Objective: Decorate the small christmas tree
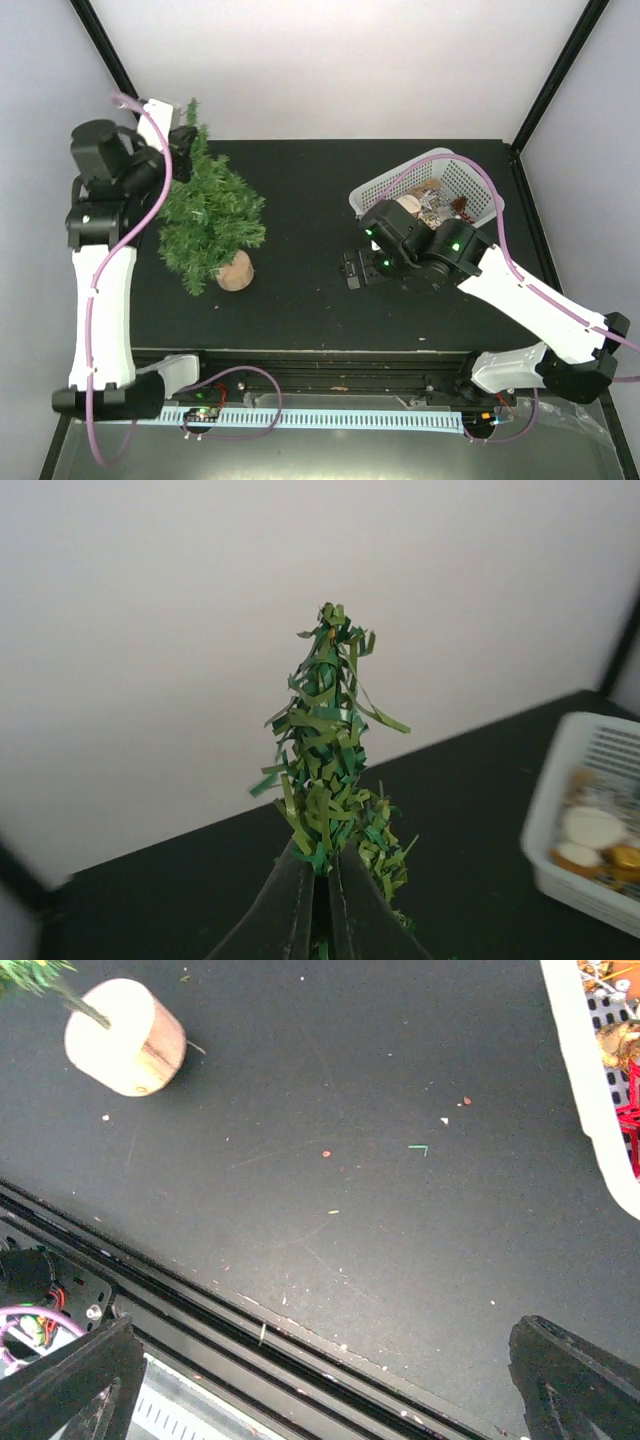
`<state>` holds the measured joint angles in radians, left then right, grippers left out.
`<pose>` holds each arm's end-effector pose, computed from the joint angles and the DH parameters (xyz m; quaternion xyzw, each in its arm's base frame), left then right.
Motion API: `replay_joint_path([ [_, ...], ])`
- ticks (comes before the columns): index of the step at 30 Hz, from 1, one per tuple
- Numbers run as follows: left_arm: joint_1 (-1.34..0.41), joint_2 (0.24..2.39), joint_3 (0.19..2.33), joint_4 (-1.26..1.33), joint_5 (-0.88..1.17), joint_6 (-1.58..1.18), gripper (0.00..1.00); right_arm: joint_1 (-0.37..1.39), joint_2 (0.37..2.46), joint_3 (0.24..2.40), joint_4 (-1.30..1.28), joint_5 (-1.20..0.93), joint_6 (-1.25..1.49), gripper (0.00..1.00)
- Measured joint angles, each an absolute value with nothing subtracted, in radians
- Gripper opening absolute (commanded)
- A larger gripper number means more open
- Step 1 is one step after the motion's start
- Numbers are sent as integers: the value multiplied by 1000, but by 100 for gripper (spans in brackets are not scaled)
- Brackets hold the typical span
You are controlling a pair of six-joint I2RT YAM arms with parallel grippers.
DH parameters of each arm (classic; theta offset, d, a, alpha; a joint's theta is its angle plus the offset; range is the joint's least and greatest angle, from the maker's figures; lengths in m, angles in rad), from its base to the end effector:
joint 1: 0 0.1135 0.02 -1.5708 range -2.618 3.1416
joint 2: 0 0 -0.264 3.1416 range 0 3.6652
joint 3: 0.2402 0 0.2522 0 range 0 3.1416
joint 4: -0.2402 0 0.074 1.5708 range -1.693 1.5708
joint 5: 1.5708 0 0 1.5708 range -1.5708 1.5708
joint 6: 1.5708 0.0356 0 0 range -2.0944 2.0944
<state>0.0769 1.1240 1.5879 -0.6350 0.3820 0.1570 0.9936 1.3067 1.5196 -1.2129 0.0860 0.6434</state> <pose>0.2040 0.0024 0.4966 0.1523 0.7455 -0.0704 0.6450 0.1319 0.1969 0.3866 -0.1551 0.9461 0.1772 0.2223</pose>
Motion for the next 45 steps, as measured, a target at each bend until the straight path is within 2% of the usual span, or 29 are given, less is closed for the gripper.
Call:
replay_joint_path([
  [7, 63, 1328, 1605, -511, 707, 93, 2, 993, 1237, 1456, -1209, 113, 722, 100],
  [13, 22, 1555, 1821, -433, 865, 47, 2, 994, 1223, 1411, -1211, 120, 794, 100],
  [23, 6, 1810, 2107, -244, 953, -67, 2, 993, 1224, 1405, -1219, 122, 873, 100],
  [33, -24, 2003, 2173, -90, 1003, -156, 2, 994, 1266, 1396, -1218, 121, 899, 100],
  [38, -26, 2025, 2155, -54, 1046, -178, 2, 995, 1274, 1386, -1214, 120, 904, 100],
  [41, -26, 1971, 2063, -16, 1068, -180, 8, 997, 1274, 1370, -1208, 119, 905, 100],
  [42, -25, 1949, 2028, 7, 1071, -179, 12, 997, 1274, 1365, -1207, 118, 905, 100],
  [43, -25, 1925, 1996, 16, 1079, -175, 22, 997, 1274, 1361, -1206, 117, 904, 100],
  [45, -22, 1884, 1953, 18, 1090, -159, 29, 997, 1275, 1358, -1201, 116, 904, 100],
])
